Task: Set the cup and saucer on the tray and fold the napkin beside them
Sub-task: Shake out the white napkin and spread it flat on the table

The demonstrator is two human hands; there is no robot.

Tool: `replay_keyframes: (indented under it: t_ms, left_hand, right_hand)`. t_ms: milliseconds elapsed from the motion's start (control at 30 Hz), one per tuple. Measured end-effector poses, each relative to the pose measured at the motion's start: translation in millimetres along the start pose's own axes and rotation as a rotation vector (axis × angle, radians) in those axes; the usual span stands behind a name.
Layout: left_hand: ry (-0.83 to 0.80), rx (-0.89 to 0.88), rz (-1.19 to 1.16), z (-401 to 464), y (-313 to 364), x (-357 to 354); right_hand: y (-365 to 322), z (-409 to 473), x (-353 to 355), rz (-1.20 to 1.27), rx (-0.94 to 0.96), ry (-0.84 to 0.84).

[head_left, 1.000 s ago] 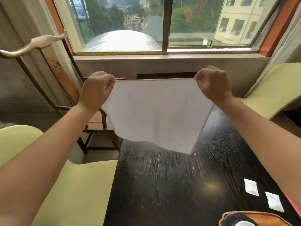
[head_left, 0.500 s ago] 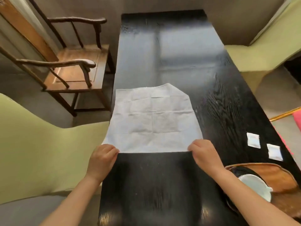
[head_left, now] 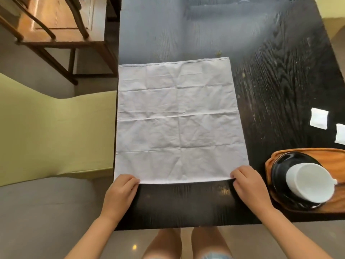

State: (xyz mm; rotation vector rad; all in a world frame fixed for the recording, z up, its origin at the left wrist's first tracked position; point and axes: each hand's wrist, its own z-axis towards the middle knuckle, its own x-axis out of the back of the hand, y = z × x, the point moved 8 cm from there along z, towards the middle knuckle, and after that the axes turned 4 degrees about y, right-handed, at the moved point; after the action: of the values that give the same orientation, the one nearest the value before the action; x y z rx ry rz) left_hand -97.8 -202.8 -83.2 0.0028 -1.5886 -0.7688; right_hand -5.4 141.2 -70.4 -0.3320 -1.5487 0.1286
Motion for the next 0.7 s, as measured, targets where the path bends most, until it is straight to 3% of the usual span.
replay_keyframes:
  t_ms: [300,467,700]
  left_hand:
    - [-0.004,0.004,0.017,-24.6,-3.4,-2.0]
    - [-0.021,0.019,0.101,-3.4,33.5,-9.2]
    - [-0.248,-0.078,0.320,59.7,81.5,-83.4]
  right_hand:
    - [-7.8,-32.6,3.1,-0.006,-0.080,0.016]
    - [-46.7,-5.7,-4.0,-0.066,-0.121,0.072]
    - [-100.5,34.4,-75.8,-0.154,-0.050,-0.154]
